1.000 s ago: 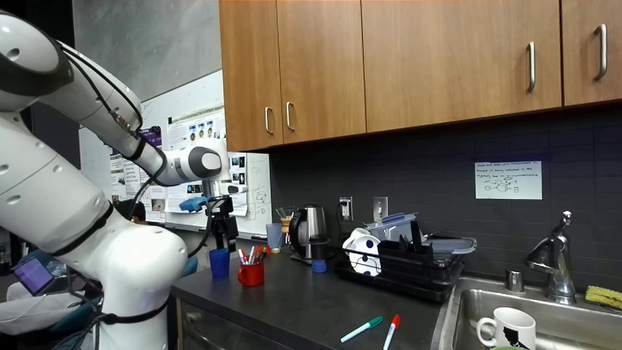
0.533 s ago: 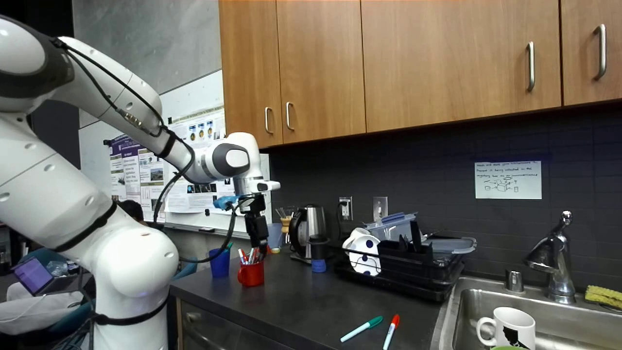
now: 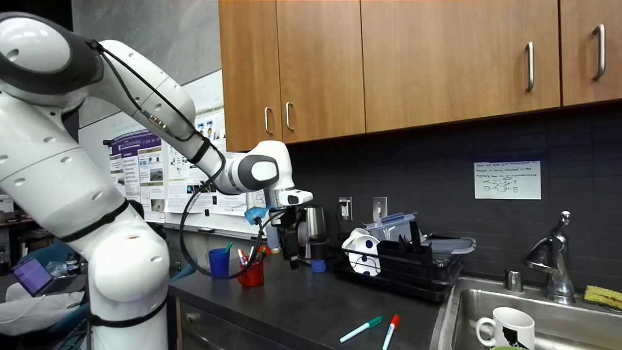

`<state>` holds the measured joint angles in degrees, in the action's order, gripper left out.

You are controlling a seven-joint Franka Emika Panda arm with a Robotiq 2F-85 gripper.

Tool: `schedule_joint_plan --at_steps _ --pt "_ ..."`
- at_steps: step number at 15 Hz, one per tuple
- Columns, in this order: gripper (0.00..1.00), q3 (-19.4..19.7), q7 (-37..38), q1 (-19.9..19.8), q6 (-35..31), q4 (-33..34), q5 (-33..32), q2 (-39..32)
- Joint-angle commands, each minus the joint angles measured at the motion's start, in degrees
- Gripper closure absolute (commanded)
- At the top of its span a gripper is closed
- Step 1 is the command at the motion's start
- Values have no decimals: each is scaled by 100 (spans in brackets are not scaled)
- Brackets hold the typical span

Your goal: Pick up the green maker from the right of the kitchen counter and place it in front of the red mug on the kitchen counter

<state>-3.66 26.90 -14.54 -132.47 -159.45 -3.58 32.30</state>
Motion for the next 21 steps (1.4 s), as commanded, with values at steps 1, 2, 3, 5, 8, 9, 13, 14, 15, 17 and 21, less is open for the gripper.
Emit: schedule_joint_plan --at_steps 1,2,3,5,8,9,13,14,15,17,21 --pt "0 39 14 35 18 9 -21 -20" --pt "0 36 14 51 19 10 -19 -23" --pt "0 29 15 65 22 10 -17 -13" --pt "0 0 23 84 26 10 -16 12" --pt "0 74 -204 -56 -153 151 -279 -253" --pt "0 130 -294 -154 -193 238 -432 -382" --pt "0 470 -589 -556 -417 545 -1087 -935" --pt "0 568 -637 -632 -470 634 -1205 -1086" --pt "0 708 -759 -692 -574 747 -1302 -1316" --pt "0 966 -1040 -731 -676 975 -1402 -1685" --pt "0 1490 -1793 -598 -819 1457 -1145 -2400"
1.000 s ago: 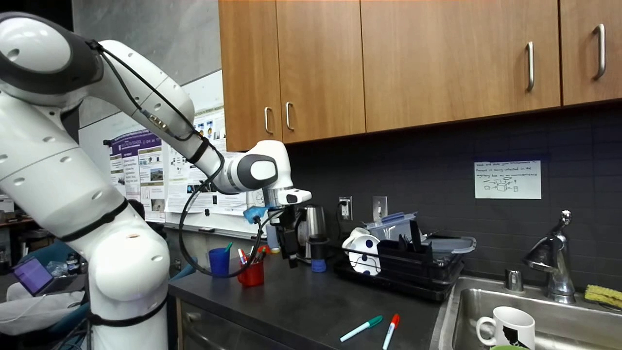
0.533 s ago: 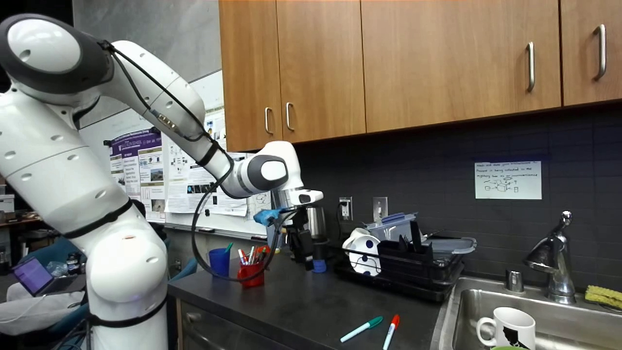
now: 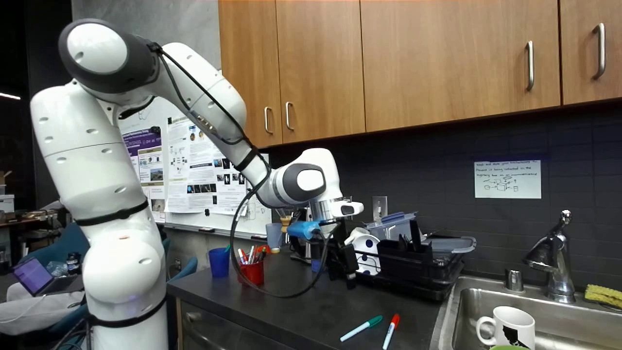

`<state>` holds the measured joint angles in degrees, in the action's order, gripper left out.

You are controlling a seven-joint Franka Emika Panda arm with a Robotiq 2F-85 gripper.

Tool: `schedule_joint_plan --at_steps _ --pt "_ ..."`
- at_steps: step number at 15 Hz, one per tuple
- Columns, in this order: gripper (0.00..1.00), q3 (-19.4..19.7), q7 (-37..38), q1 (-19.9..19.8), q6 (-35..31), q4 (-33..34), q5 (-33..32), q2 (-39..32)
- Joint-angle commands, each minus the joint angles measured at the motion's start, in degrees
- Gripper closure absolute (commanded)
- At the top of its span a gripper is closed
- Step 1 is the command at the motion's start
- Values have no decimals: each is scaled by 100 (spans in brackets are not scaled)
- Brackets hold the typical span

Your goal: Pick up the green maker from the right of the kitchen counter and place it in front of the red mug on the kitchen counter

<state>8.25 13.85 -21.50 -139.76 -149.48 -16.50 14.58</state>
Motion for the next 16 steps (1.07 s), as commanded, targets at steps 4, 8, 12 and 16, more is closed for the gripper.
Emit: schedule_joint_plan --at_steps 4,8,12,16 --pt "0 464 -565 155 -37 472 209 -684" --pt "0 506 -642 202 -32 607 261 -859" --pt "0 527 -588 205 -106 551 126 -983" --pt "0 594 -641 198 -139 549 136 -1190"
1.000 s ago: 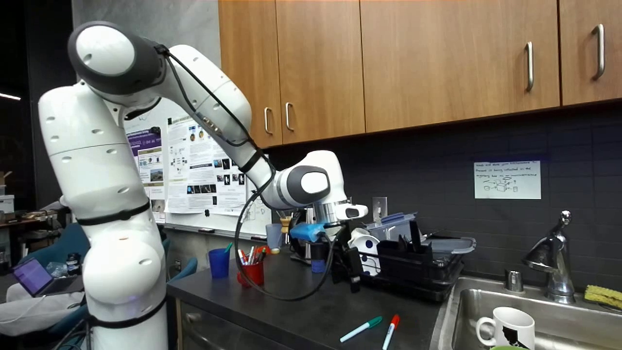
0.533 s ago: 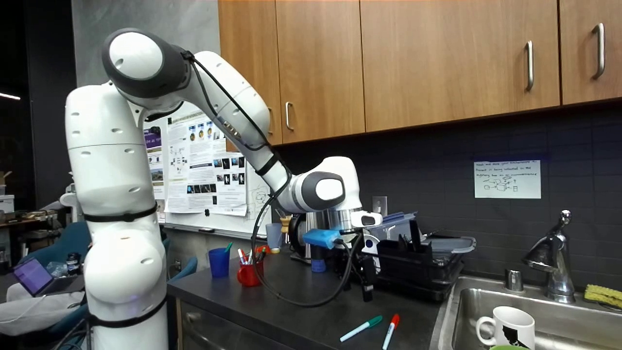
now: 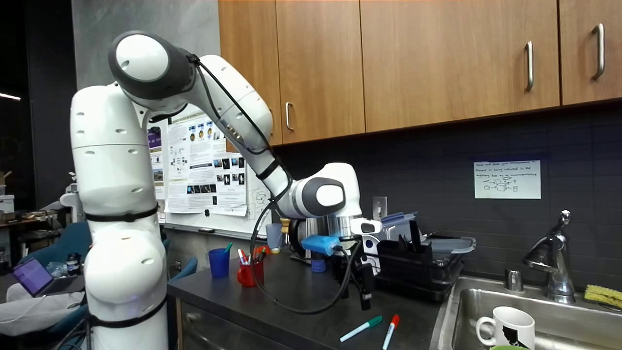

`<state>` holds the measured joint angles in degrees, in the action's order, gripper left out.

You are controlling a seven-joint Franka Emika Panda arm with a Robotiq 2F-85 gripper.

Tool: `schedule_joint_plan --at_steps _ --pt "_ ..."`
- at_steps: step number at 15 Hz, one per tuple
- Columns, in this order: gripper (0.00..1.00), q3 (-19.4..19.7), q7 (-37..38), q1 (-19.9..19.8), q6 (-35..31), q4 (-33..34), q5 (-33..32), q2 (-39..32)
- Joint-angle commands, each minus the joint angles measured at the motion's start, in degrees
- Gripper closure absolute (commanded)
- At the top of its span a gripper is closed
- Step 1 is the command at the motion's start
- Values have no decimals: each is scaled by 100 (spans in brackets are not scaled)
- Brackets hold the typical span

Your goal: Pick up the green maker from the right of the kitchen counter and place it in front of the red mug on the kitchen counter

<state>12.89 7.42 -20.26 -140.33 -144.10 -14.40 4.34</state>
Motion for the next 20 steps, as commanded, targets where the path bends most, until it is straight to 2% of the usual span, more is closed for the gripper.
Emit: schedule_joint_plan --at_steps 1,9,14,17,18,19,20 --pt "0 153 -49 78 -80 23 -48 -213" --pt "0 268 -697 119 -14 208 380 -770" --pt "0 245 -1391 80 -193 332 1002 -1106" --pt "0 261 -1604 62 -256 412 1165 -1229" --pt "1 267 -1639 63 -254 425 1192 -1244" --pt "25 271 -1685 62 -252 435 1197 -1249" --pt "26 274 -1692 64 -272 433 1193 -1246"
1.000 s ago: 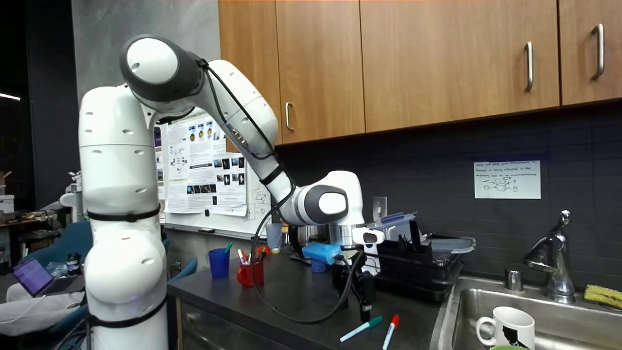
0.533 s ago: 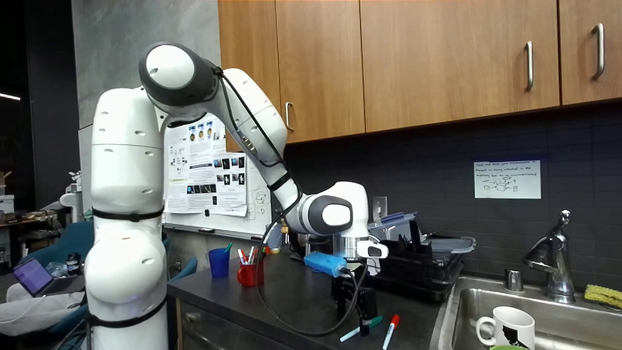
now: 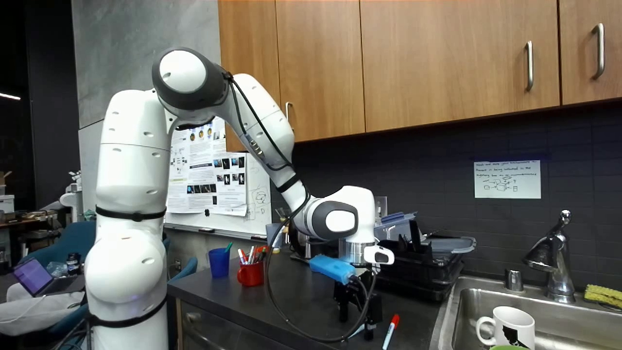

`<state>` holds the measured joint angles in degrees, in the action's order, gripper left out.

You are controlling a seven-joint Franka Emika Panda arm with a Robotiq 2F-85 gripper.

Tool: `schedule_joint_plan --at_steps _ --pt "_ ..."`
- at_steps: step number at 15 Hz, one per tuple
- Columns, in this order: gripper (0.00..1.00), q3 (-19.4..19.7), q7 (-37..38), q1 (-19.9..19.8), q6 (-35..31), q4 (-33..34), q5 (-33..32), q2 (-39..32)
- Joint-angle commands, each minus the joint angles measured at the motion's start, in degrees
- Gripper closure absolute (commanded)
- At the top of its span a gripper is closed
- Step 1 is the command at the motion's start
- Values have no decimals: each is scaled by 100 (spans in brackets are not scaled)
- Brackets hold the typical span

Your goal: Pick up the green maker from the right of the kitchen counter and place it in front of the red mug on the kitchen counter

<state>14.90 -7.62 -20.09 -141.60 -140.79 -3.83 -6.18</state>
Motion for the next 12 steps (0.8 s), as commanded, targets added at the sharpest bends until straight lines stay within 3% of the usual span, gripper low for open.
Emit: schedule_joint_plan --at_steps 1,7,11,12 --pt "28 76 -196 51 -131 105 132 -168" --pt "65 79 -220 148 -147 77 102 -50" --pt "99 79 -223 203 -148 51 83 16" --pt "100 76 -223 216 -149 47 79 33"
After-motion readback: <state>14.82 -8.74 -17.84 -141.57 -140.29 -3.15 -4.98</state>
